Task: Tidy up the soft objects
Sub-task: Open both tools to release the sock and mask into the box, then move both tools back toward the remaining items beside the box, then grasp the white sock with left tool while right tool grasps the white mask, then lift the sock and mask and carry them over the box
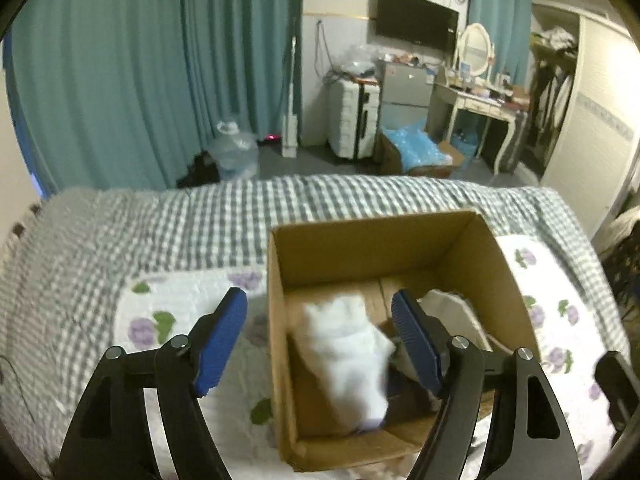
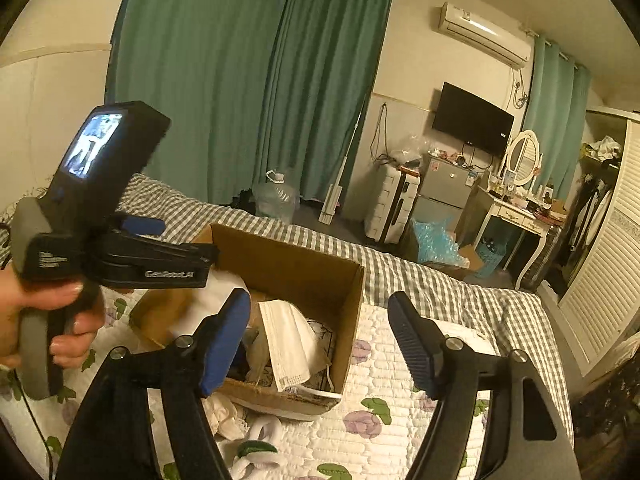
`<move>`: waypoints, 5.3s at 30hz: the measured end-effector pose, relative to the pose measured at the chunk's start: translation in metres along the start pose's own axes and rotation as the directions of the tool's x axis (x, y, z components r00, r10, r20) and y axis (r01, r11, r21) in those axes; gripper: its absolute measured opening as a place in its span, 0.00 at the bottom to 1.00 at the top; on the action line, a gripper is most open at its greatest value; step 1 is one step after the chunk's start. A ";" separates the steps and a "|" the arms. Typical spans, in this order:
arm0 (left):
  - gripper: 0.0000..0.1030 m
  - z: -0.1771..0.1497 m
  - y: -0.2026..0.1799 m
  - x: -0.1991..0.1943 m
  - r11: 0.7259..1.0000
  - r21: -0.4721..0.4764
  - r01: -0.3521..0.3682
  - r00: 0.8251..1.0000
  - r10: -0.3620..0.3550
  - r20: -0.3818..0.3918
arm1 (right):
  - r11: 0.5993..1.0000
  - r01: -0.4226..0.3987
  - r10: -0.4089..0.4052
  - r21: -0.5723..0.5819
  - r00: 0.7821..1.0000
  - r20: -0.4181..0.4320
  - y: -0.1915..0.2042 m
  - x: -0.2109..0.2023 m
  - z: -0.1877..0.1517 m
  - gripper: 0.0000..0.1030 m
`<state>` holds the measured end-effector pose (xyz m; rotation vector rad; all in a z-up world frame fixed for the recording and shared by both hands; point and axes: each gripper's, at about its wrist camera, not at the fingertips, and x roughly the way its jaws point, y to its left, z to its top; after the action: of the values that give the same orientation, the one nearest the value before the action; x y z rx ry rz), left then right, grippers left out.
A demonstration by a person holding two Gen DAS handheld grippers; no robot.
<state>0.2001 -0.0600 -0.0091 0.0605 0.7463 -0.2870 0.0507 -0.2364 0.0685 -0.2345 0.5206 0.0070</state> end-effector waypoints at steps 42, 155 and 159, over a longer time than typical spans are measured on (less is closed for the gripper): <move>1.00 -0.065 0.010 -0.201 0.996 -0.075 -0.053 0.957 0.072 0.281 | 0.993 -0.018 -0.004 0.120 0.983 0.182 -0.007 -0.177 -0.007 1.00; 0.28 -0.120 -0.008 -0.209 0.995 0.093 0.025 0.960 -0.050 0.276 | 0.988 -0.143 0.136 0.061 0.986 0.098 0.025 -0.159 -0.040 0.01; 0.28 -0.106 -0.010 -0.210 0.995 0.088 0.039 0.952 -0.063 0.299 | 0.989 -0.133 0.123 0.069 0.984 0.131 0.016 -0.156 -0.025 0.01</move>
<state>-0.0193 -0.0035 0.0554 0.0724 0.4324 -0.3668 -0.0980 -0.2182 0.1215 -0.1233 0.4083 0.1258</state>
